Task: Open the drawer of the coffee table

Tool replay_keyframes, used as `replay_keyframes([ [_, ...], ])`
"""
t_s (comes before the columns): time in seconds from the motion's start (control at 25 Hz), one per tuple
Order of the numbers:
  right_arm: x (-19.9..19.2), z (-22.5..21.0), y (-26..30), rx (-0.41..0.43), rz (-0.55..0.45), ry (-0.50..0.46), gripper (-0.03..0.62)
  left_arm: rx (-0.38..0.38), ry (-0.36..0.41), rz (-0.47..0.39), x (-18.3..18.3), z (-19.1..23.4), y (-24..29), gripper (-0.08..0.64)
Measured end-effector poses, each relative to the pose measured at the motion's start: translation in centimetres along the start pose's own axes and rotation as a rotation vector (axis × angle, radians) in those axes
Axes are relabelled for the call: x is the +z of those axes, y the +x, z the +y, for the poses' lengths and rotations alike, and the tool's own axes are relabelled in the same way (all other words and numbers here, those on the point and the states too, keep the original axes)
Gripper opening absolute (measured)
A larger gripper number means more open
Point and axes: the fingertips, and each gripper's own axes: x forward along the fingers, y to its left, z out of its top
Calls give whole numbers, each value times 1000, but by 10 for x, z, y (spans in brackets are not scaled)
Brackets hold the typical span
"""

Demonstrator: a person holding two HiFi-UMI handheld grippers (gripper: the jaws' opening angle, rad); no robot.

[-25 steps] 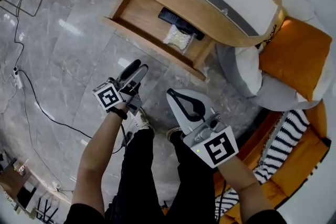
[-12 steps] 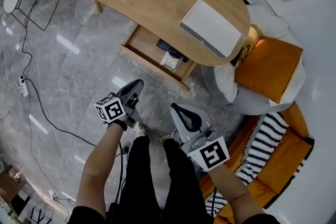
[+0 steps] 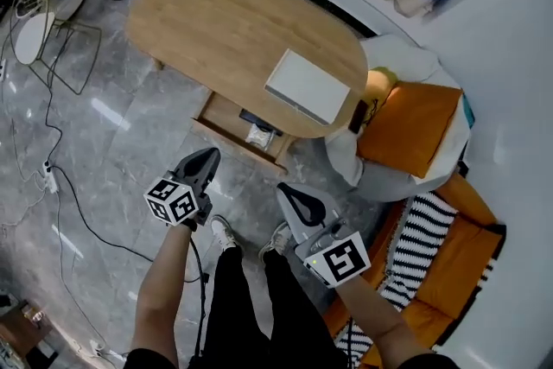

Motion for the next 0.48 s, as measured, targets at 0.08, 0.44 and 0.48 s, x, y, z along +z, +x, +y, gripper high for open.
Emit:
replay_keyframes([
  [0.08, 21, -5, -16, -16, 1, -1, 5, -14, 62, 10, 24, -27, -2, 11],
  [0.44, 120, -17, -84, -69, -97, 70, 5, -1, 296, -35, 135, -151, -15, 11],
  [0.48, 127, -20, -91, -76, -104, 76, 5, -4, 314, -52, 147, -165, -18, 11],
])
